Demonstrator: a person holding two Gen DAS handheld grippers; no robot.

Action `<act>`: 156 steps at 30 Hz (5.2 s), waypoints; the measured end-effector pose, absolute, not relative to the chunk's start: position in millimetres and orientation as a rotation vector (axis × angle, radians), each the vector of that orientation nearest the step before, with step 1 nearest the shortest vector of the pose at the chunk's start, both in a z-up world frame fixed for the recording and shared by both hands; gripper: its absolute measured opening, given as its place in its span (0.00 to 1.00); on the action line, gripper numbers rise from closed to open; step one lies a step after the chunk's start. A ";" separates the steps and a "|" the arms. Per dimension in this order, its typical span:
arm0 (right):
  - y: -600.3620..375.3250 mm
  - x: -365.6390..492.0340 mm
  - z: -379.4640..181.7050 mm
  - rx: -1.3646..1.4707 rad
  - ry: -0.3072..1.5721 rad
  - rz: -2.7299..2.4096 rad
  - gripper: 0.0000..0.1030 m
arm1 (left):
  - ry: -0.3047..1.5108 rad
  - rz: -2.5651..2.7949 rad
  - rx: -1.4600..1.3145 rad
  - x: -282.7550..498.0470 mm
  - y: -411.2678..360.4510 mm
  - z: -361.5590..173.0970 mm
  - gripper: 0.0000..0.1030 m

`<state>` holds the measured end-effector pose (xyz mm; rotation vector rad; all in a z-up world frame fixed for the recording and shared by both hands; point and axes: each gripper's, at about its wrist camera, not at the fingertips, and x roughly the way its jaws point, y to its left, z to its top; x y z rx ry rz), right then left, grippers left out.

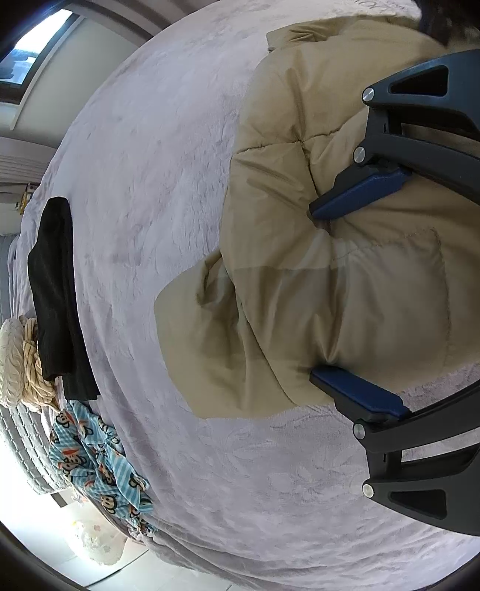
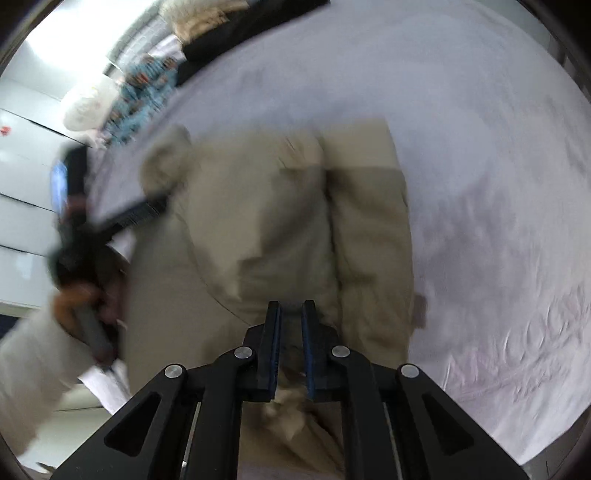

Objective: Fold large clothes

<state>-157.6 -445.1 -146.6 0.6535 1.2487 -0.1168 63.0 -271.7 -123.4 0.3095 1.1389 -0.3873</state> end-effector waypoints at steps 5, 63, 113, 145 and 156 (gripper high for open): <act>-455.1 -167.1 -165.9 0.738 1.253 -0.158 0.12 | 1.149 -0.407 0.273 47.6 -240.1 -87.6 0.80; -393.9 -205.1 -80.3 0.589 1.157 -0.379 0.69 | 1.294 -0.374 0.214 -78.6 -115.9 -66.8 1.00; -510.4 -94.0 -220.0 1.197 1.191 0.322 1.00 | 1.543 -0.598 -0.372 41.7 -138.3 -146.7 1.00; -495.6 -68.8 -234.3 1.094 1.388 0.364 0.46 | 1.496 -0.624 -0.306 45.8 -191.2 -133.1 0.74; -476.2 -71.3 -199.9 1.098 1.312 0.386 0.44 | 1.403 -0.613 -0.332 37.2 -164.8 -91.8 0.74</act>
